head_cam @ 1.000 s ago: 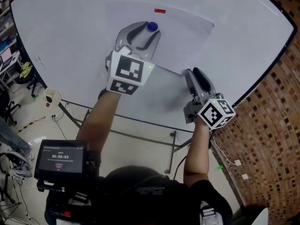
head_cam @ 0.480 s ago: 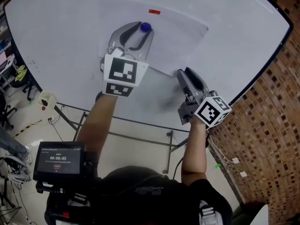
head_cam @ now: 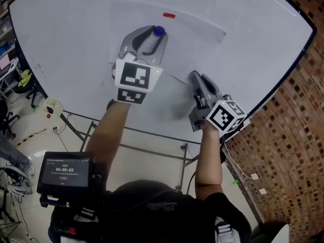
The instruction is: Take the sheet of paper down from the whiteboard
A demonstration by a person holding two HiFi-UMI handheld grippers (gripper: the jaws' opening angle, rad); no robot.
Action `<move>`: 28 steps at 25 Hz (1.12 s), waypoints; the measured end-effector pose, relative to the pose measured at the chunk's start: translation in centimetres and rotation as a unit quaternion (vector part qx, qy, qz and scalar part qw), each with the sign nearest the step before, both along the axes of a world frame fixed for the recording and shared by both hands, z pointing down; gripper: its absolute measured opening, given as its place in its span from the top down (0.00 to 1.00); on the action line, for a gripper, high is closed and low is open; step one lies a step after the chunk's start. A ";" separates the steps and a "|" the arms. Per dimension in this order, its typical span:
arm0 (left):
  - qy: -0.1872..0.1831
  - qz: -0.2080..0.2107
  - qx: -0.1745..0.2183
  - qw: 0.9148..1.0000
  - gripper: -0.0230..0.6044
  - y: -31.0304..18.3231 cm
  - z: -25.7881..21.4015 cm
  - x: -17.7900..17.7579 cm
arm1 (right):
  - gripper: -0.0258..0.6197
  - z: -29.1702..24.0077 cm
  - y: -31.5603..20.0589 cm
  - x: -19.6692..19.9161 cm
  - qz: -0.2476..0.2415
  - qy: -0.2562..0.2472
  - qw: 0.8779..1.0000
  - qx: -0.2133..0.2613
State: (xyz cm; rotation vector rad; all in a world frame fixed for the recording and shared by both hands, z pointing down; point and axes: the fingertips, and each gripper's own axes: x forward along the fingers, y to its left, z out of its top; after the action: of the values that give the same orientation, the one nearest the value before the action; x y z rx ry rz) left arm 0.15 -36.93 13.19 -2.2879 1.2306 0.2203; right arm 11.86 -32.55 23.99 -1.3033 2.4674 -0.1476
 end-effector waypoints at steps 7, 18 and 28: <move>0.008 0.000 0.001 1.000 0.77 0.0 -0.1 -0.1 | 0.94 -0.4 0.2 0.1 0.000 -0.011 1.000 0.003; 0.013 -0.001 -0.022 1.000 0.77 -0.7 1.1 -0.5 | 0.94 0.1 0.1 0.2 0.032 0.004 0.999 0.003; 0.033 -0.001 -0.032 0.999 0.77 2.8 3.0 -0.6 | 0.94 2.7 2.3 3.0 0.090 0.034 0.995 0.003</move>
State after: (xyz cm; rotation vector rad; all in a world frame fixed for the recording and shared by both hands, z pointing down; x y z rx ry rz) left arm -0.46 -34.15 16.24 -2.3507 1.2913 0.2599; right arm 14.81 -30.23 26.74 -1.5451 2.3875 -0.0519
